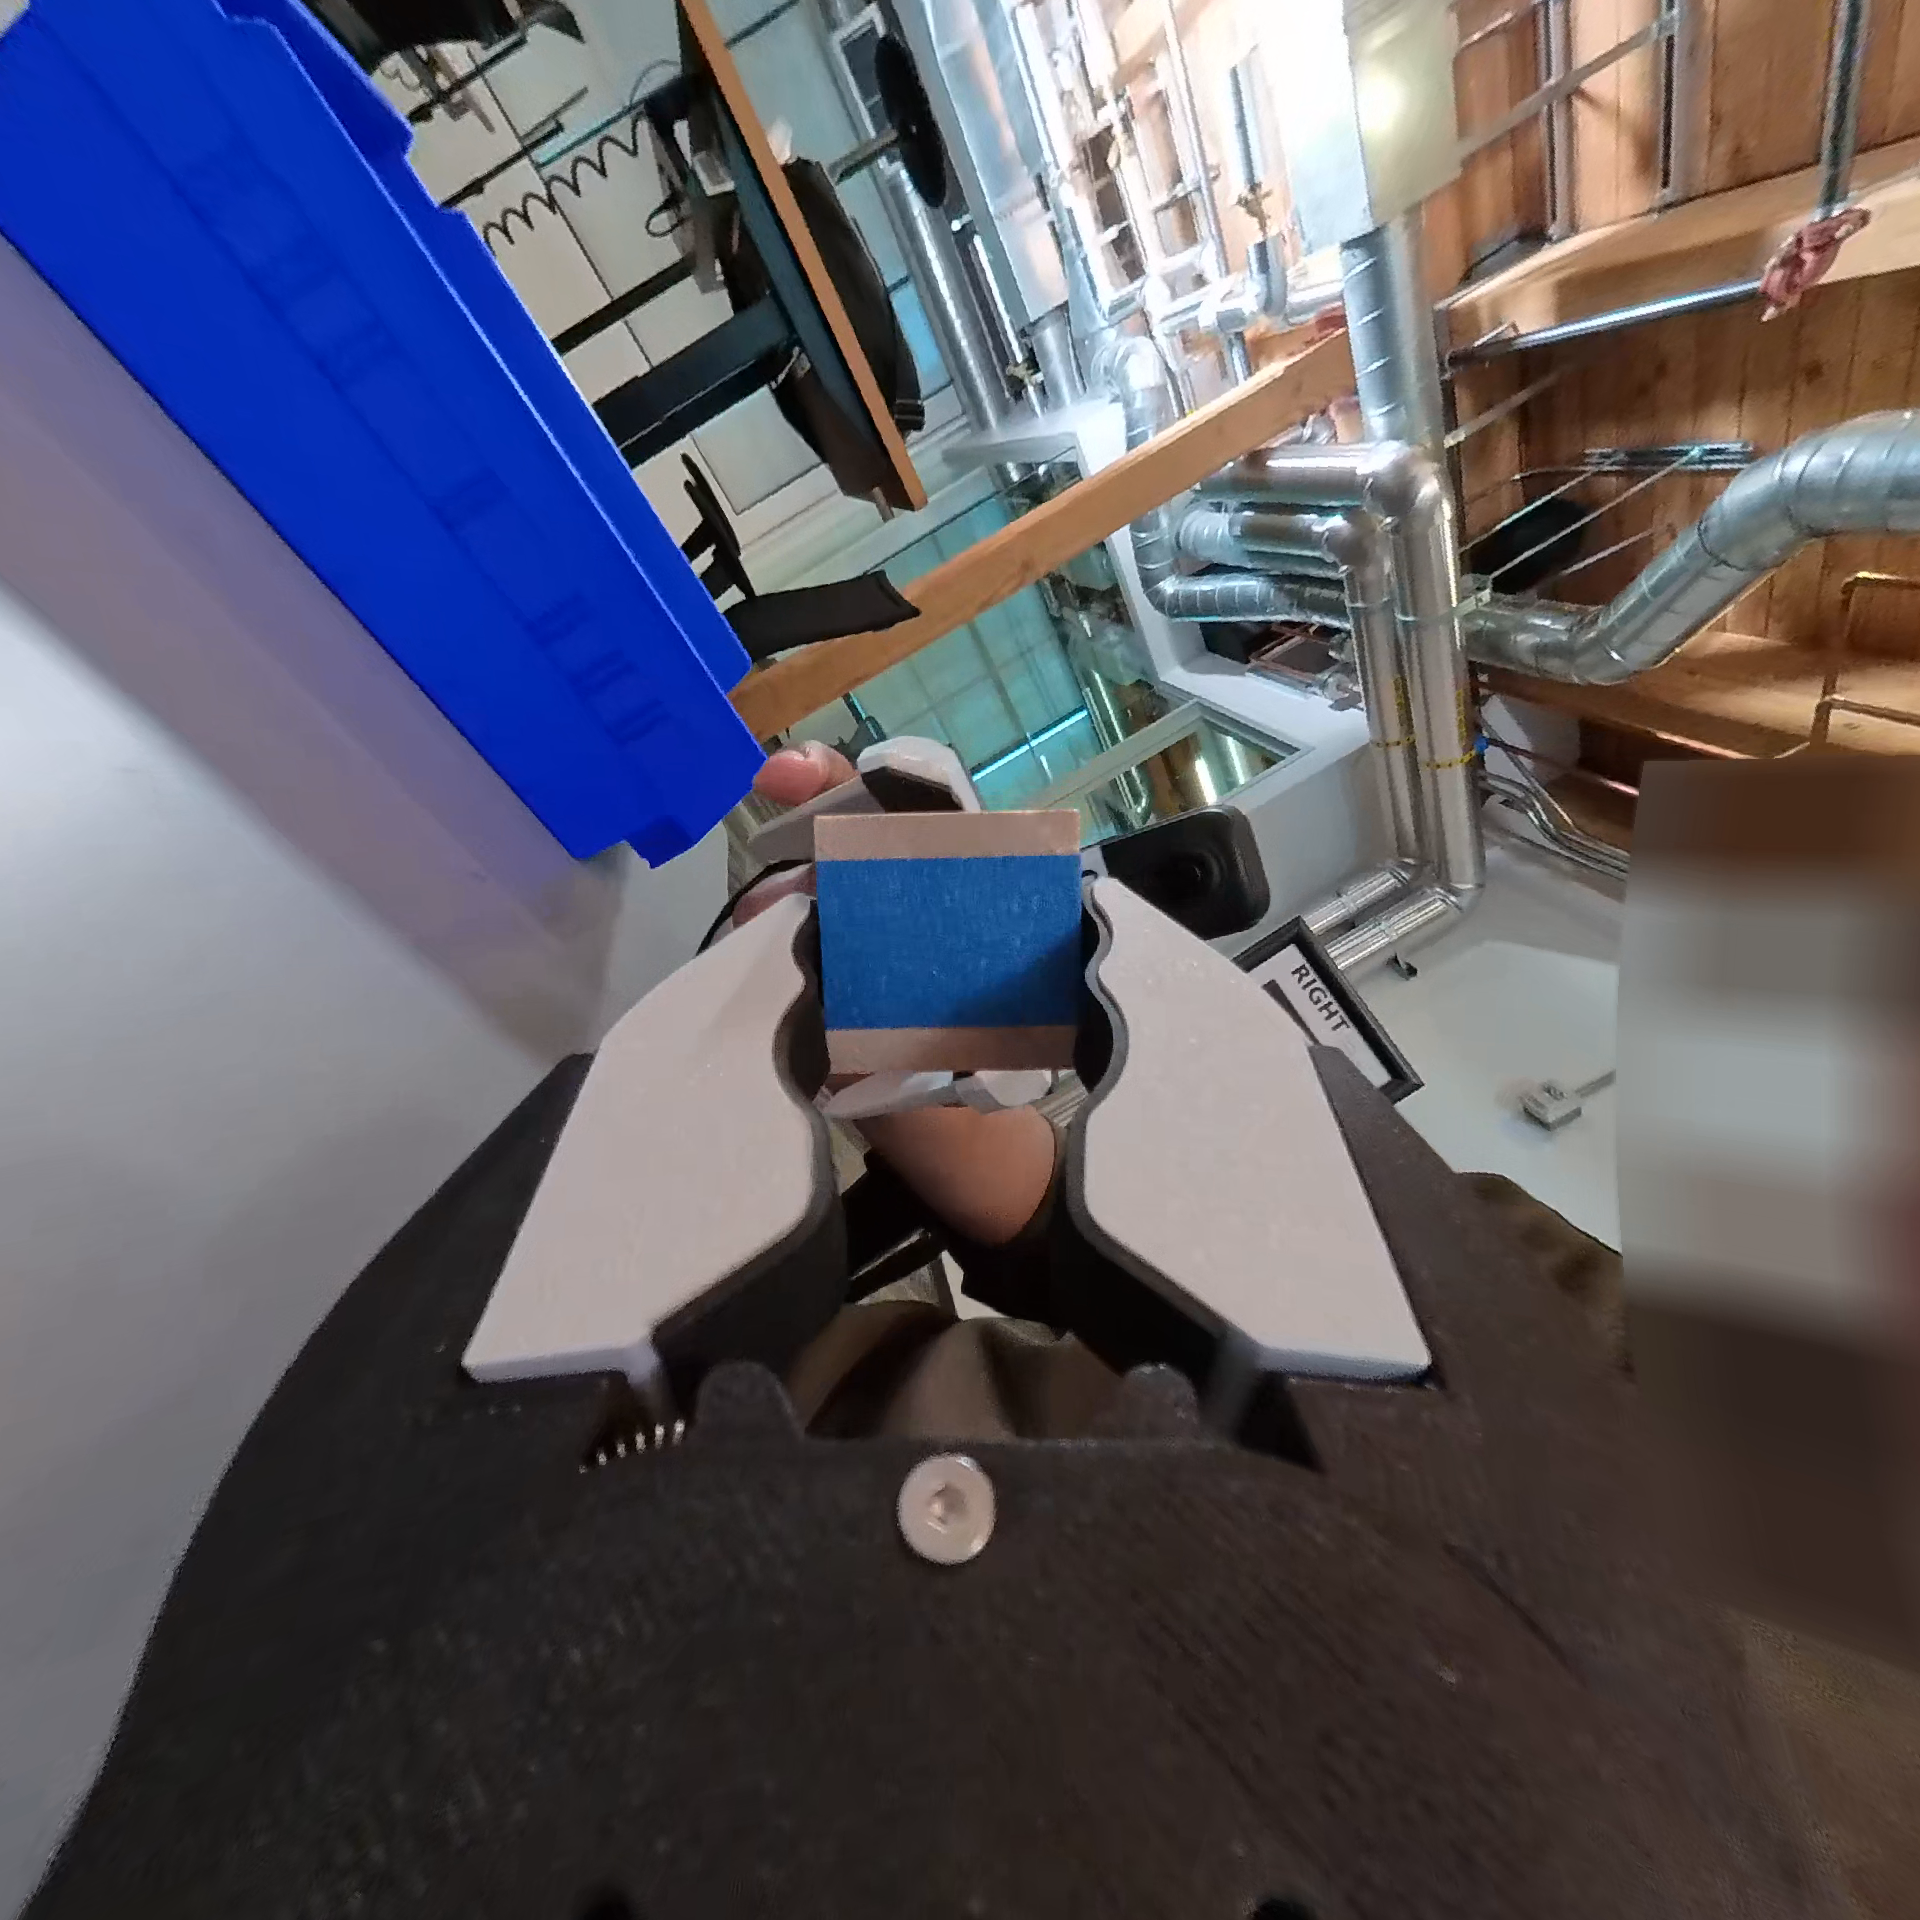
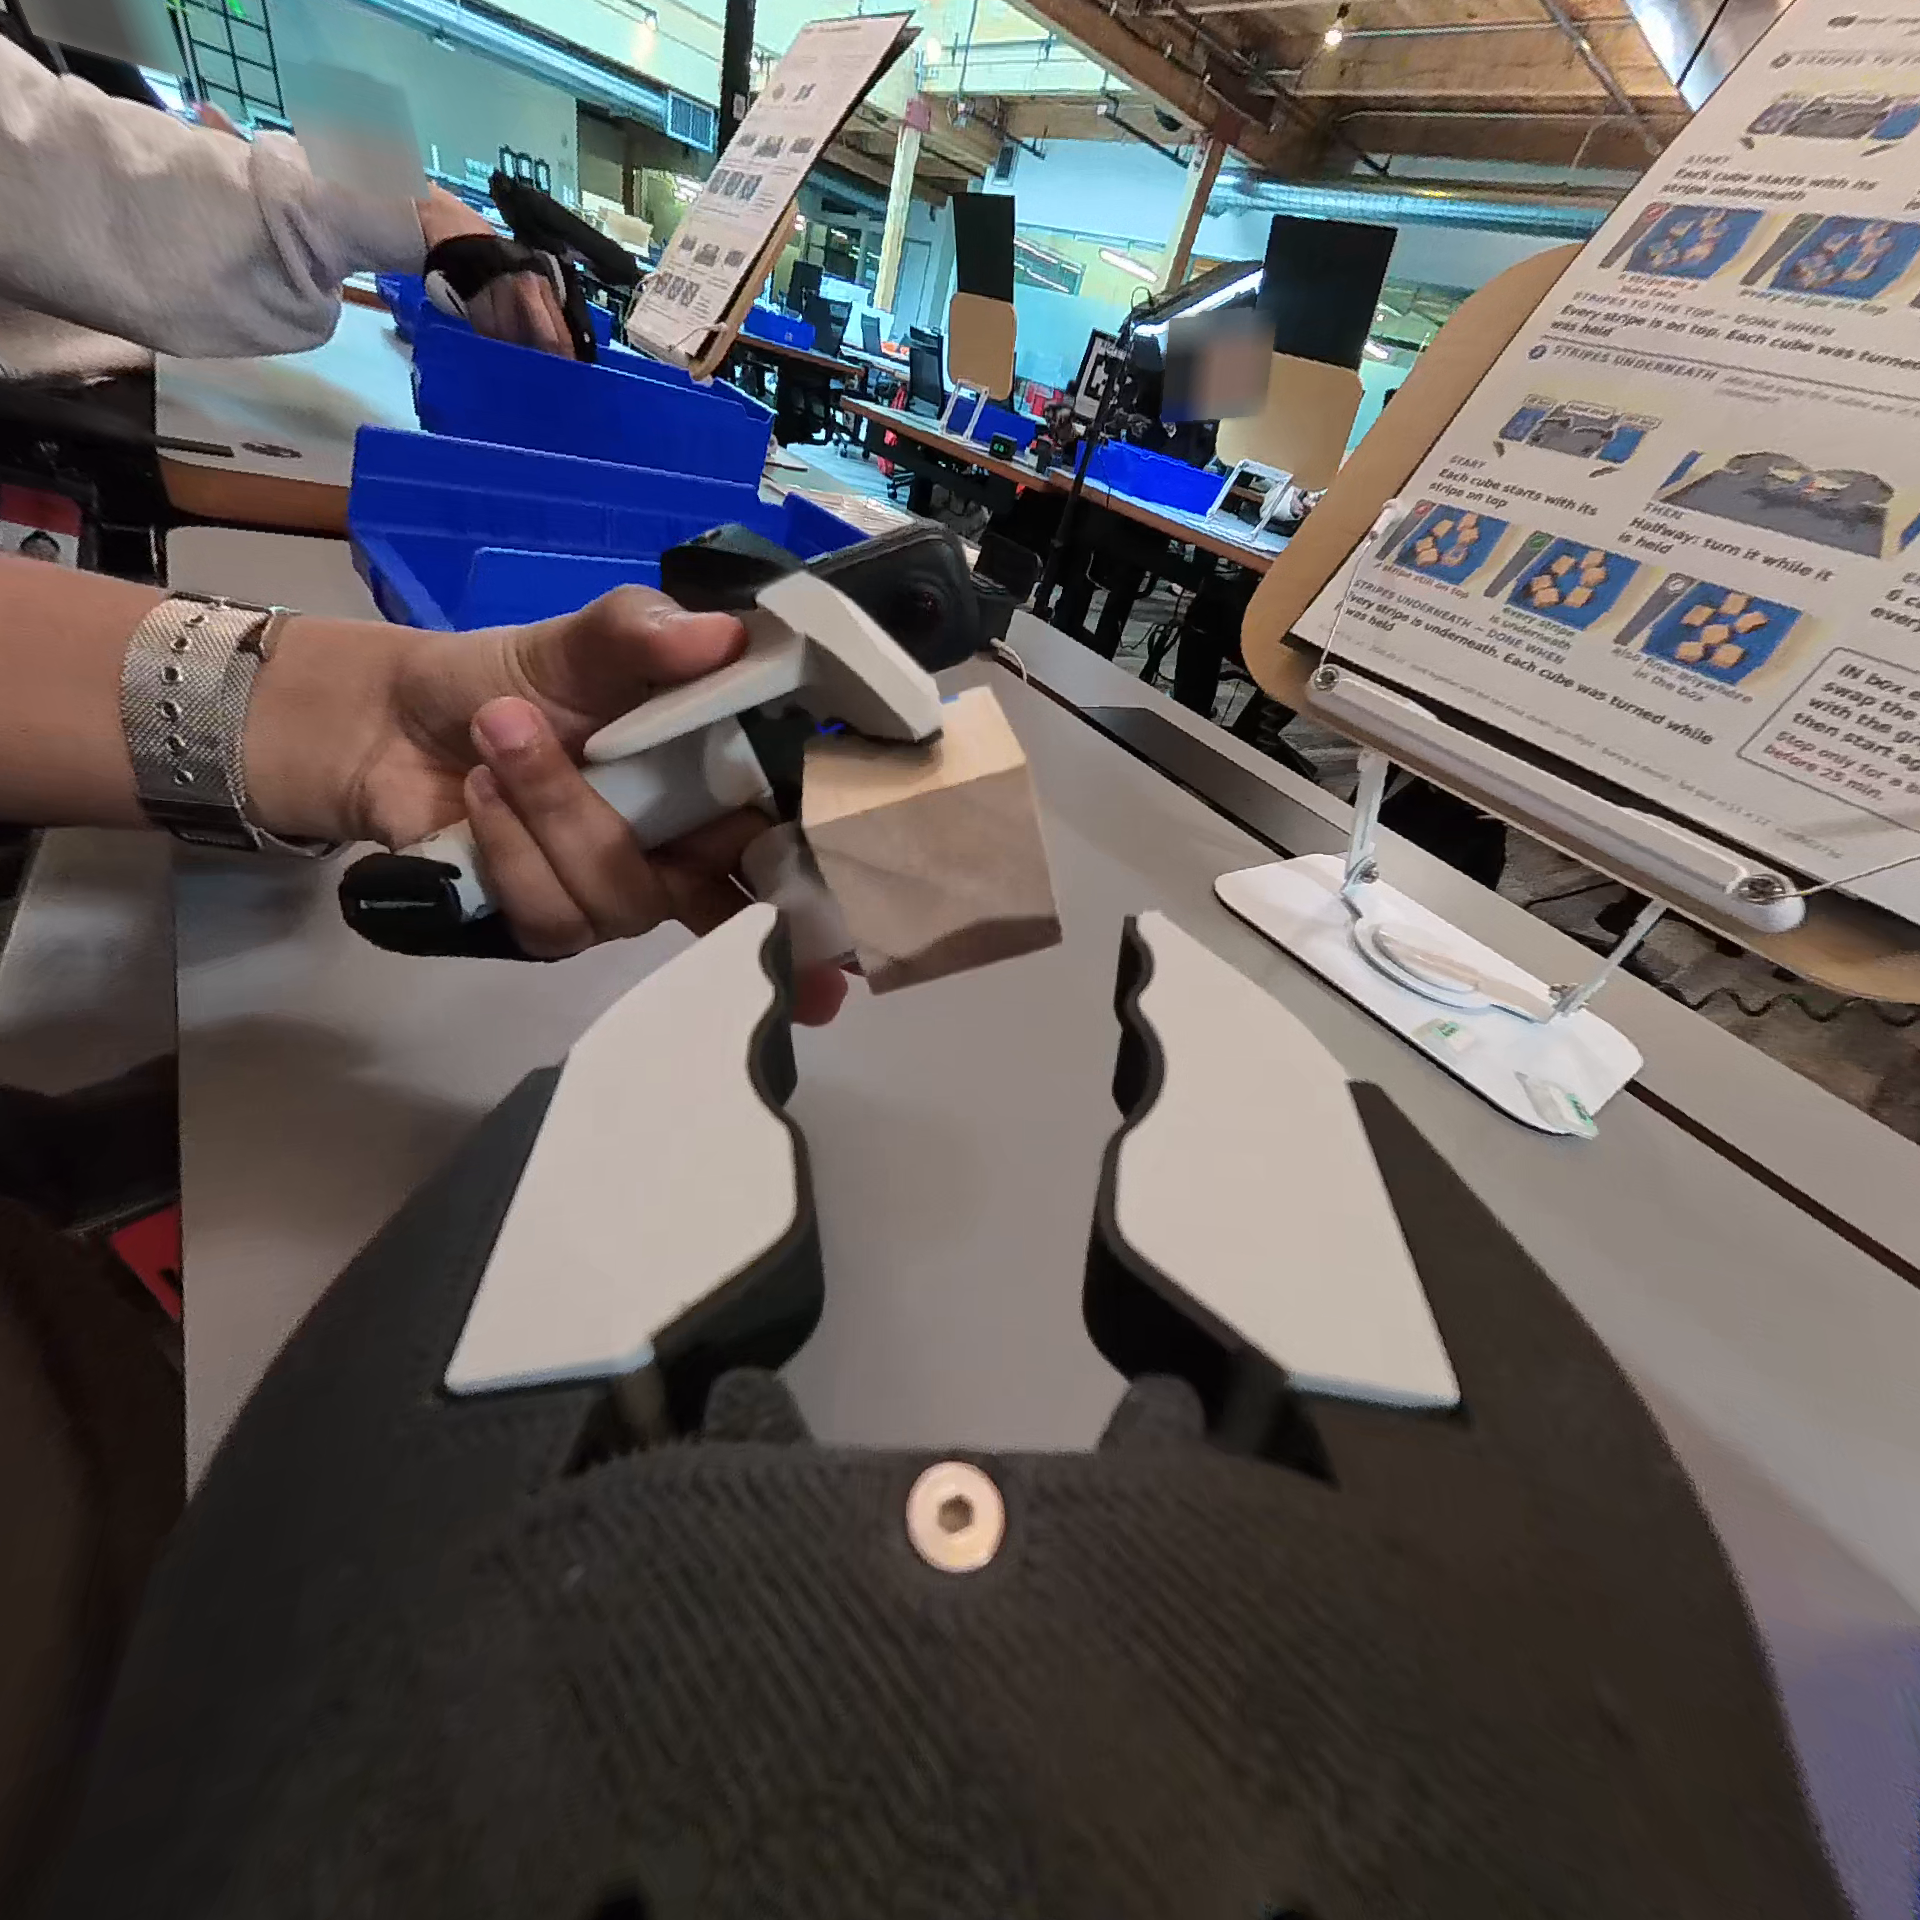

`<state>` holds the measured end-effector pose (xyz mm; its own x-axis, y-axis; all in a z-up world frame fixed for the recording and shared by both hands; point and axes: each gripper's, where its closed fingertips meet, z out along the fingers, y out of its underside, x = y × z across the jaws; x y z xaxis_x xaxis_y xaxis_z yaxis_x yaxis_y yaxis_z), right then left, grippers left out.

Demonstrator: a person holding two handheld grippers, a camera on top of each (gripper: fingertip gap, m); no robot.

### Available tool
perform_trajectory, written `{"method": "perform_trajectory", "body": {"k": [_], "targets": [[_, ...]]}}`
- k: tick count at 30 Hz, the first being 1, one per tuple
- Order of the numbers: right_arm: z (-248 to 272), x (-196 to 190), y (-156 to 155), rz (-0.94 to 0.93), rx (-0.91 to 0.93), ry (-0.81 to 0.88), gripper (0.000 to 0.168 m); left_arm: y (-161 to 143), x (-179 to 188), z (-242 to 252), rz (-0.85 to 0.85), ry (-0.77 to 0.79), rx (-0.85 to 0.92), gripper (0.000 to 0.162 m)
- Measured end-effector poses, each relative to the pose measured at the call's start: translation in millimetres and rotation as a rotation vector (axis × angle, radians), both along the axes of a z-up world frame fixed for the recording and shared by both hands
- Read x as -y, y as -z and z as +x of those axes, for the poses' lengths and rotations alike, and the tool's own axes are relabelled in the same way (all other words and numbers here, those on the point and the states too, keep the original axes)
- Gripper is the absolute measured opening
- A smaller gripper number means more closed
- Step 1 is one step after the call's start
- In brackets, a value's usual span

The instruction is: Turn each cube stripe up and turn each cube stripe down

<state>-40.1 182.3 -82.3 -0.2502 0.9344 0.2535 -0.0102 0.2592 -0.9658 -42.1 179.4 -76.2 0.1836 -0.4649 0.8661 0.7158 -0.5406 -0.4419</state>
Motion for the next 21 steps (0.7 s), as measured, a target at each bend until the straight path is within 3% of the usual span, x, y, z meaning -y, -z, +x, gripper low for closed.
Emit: {"method": "perform_trajectory", "body": {"k": [3,7,21], "targets": [[-0.9,2.1,1.5,-0.004,0.003,-0.009,0.059,0.8,1.2,6.0,-0.006,0.027,-0.002,0.046],[0.2,5.0,1.7,0.052,-0.019,-0.002,0.044,0.8,2.1,11.0,-0.009,0.051,0.003,0.046],[-0.8,4.1,0.7,0.042,-0.02,-0.005,0.042,4.4,0.0,5.6,-0.03,0.033,0.043,0.048]]}}
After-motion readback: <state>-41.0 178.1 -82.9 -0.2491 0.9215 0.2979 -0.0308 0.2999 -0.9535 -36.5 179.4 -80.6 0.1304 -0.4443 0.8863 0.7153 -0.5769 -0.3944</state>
